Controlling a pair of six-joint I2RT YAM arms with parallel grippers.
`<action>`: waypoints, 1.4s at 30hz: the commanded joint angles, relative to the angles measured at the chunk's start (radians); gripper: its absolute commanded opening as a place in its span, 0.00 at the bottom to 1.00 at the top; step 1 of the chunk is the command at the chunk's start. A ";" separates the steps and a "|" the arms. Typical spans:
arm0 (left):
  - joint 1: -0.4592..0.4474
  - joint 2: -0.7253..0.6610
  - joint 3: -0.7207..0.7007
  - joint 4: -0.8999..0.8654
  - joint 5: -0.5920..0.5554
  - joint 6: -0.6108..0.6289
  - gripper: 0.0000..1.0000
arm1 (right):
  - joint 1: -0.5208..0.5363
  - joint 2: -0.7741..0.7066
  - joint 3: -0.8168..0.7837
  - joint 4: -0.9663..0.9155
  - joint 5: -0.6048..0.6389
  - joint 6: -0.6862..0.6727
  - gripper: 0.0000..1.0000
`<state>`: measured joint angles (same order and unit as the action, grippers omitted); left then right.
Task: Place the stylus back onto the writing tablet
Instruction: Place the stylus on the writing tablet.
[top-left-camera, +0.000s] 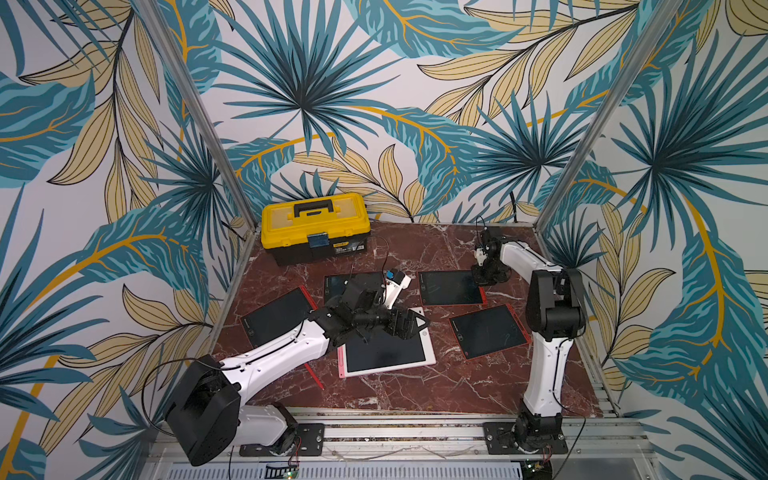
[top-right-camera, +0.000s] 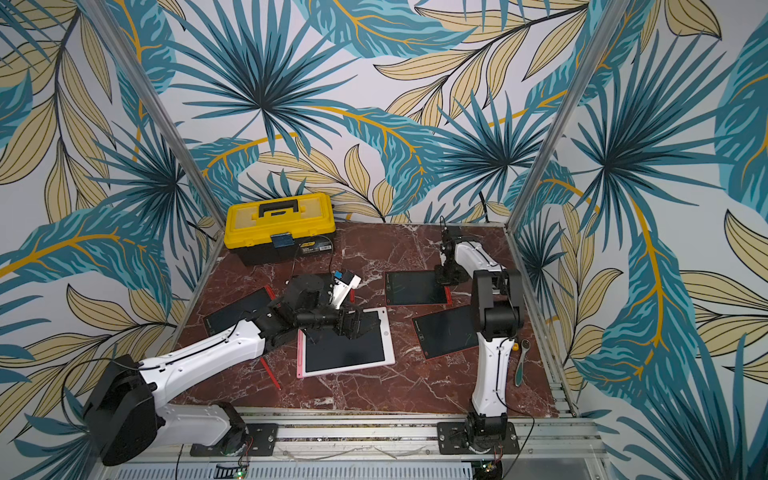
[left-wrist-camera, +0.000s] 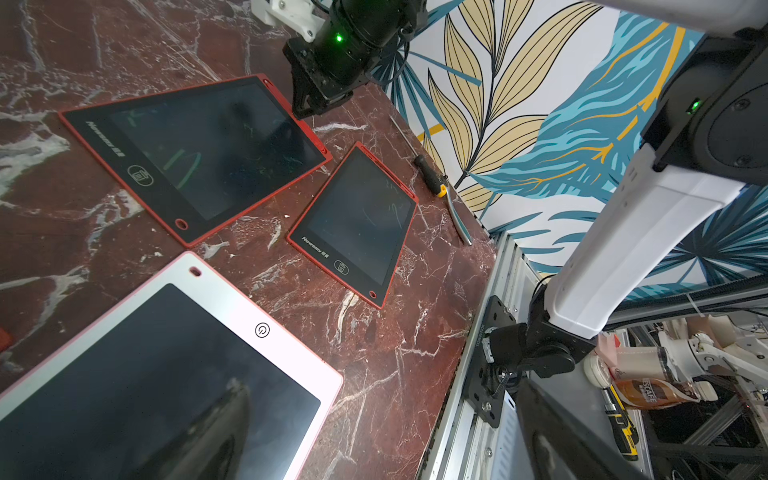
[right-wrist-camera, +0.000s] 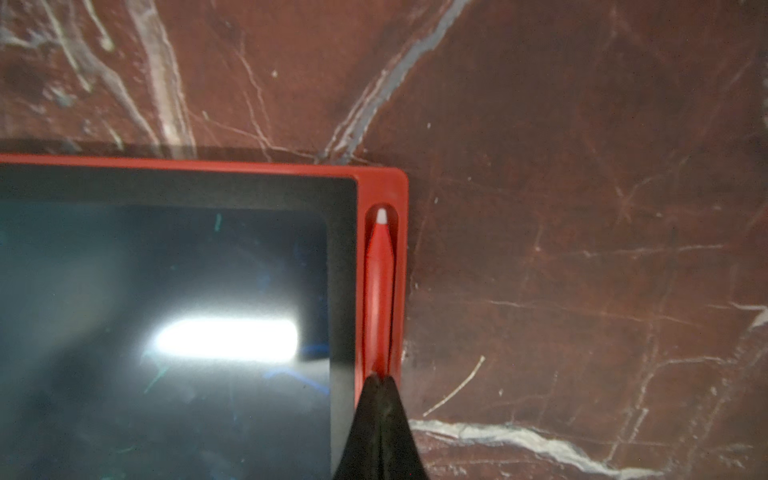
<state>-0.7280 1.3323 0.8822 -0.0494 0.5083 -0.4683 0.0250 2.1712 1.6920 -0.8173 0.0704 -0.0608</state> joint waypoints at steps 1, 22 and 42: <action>-0.004 -0.020 0.026 0.001 0.000 -0.001 1.00 | 0.008 0.023 -0.020 -0.026 0.012 0.017 0.02; -0.005 -0.049 0.004 0.001 -0.030 -0.010 1.00 | 0.024 0.050 -0.114 0.013 0.079 0.075 0.00; -0.005 -0.051 0.004 0.001 -0.043 -0.013 1.00 | 0.043 -0.086 -0.068 -0.020 0.041 0.183 0.17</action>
<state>-0.7280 1.3060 0.8818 -0.0498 0.4782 -0.4835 0.0654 2.1448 1.6482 -0.8021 0.1486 0.0799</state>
